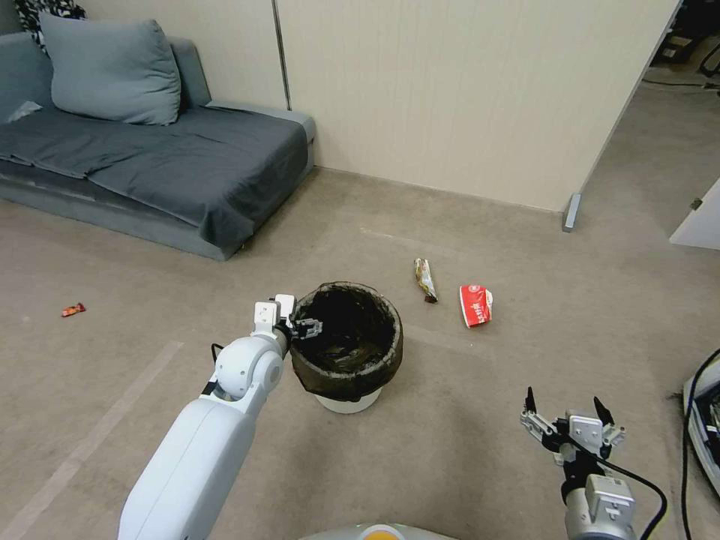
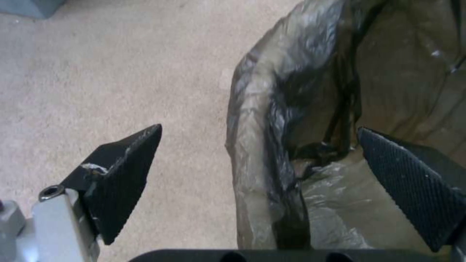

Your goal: Pick up the trash bin, then pick up the garbage from the floor and place it into the trash bin.

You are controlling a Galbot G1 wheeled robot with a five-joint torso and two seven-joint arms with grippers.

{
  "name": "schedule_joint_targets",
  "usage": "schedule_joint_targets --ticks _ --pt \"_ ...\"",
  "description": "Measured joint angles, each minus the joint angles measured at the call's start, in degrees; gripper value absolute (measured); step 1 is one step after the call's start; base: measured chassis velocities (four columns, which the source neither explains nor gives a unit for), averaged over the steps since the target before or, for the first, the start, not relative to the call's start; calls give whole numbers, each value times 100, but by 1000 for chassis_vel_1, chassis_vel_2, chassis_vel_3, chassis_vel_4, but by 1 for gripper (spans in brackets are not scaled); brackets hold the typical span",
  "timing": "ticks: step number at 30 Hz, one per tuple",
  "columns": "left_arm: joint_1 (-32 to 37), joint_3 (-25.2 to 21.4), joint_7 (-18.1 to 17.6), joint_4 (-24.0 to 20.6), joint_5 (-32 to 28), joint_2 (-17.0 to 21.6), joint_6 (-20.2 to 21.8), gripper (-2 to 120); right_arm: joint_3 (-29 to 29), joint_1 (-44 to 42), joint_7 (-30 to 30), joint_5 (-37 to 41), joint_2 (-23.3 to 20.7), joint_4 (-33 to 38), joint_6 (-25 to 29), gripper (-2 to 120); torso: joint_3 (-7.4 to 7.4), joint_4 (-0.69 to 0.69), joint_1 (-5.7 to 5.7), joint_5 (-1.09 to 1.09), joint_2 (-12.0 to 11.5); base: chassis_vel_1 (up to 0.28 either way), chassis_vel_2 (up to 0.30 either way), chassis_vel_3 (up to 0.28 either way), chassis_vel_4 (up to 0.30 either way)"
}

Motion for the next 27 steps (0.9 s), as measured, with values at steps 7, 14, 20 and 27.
schedule_joint_targets --ticks 7,14,20,27 --pt "2 19 -9 122 9 -51 -9 100 18 -22 18 47 0 -4 55 100 -1 0 0 1 0 0 0 0 0" --pt "-27 33 -47 208 31 -70 -13 99 46 -25 51 97 0 -10 102 100 -1 0 0 1 0 0 0 0 0" --pt "-10 54 -116 275 63 -77 -15 84 42 -44 92 102 0 -27 159 100 -1 1 0 1 0 0 0 0 0" --pt "18 53 -155 259 65 -53 -17 63 42 -75 108 108 0 -36 219 100 -1 0 0 0 0 0 0 0 0"
